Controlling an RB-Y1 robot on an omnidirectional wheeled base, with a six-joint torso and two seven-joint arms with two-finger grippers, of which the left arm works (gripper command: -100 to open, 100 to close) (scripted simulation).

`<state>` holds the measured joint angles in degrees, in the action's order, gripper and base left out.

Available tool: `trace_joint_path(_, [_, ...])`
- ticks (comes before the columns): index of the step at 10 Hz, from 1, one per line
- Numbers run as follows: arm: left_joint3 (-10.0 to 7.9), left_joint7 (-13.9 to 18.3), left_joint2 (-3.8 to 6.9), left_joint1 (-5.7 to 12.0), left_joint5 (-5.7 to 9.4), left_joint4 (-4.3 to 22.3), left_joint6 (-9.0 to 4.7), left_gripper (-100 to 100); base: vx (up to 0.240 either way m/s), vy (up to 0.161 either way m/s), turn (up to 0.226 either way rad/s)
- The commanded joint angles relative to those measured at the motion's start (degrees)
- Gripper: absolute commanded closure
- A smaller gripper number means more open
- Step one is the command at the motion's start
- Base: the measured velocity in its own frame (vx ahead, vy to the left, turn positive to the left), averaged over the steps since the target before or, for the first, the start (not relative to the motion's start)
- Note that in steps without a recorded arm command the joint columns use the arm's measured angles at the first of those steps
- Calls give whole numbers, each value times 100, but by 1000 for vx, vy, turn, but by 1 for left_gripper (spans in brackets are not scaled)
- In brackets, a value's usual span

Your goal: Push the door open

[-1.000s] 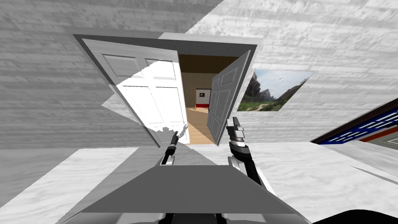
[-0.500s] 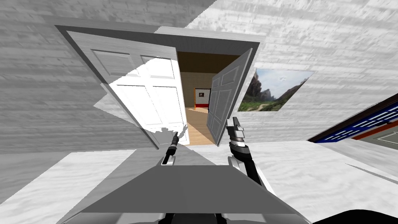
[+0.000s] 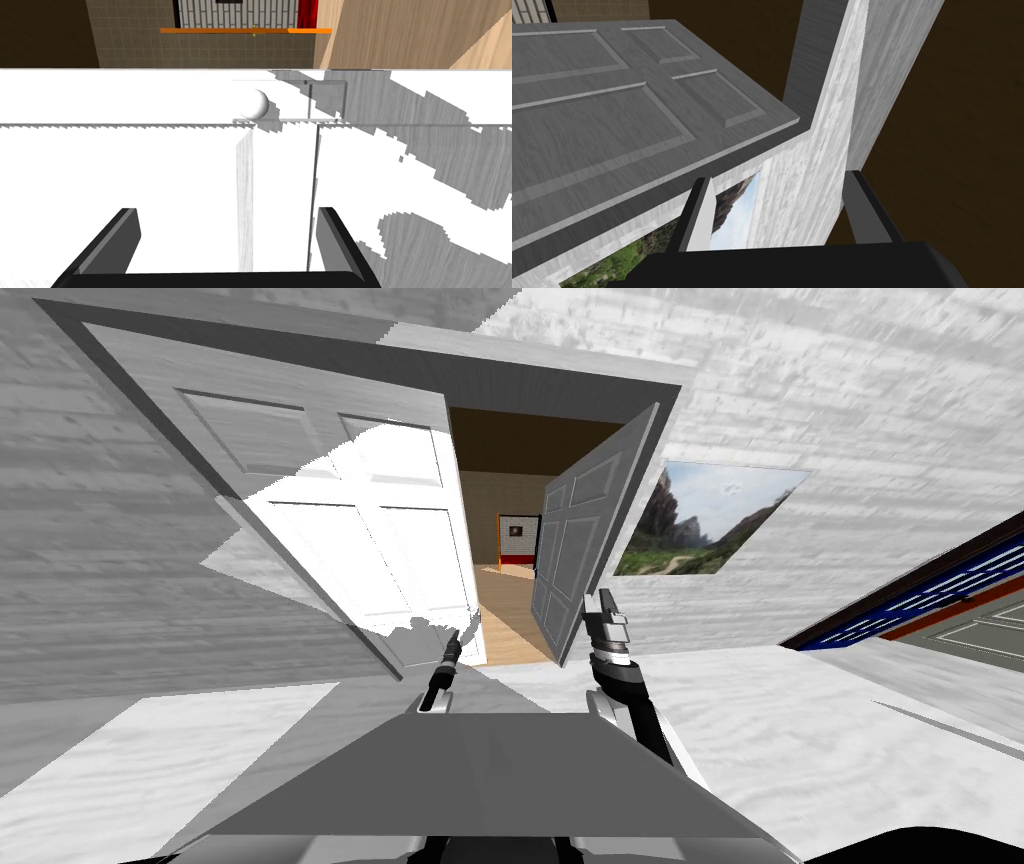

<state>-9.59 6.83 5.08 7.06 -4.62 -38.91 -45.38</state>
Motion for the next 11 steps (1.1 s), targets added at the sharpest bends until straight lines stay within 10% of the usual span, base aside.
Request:
trace_joint_path(1, [-19, -1, -20, 82, -2, 197, -21, -100, 62, 44, -58])
trace_joint_path(11, [-113, -69, 3, 58, 57, 256, -113, -100, 170, 20, -26])
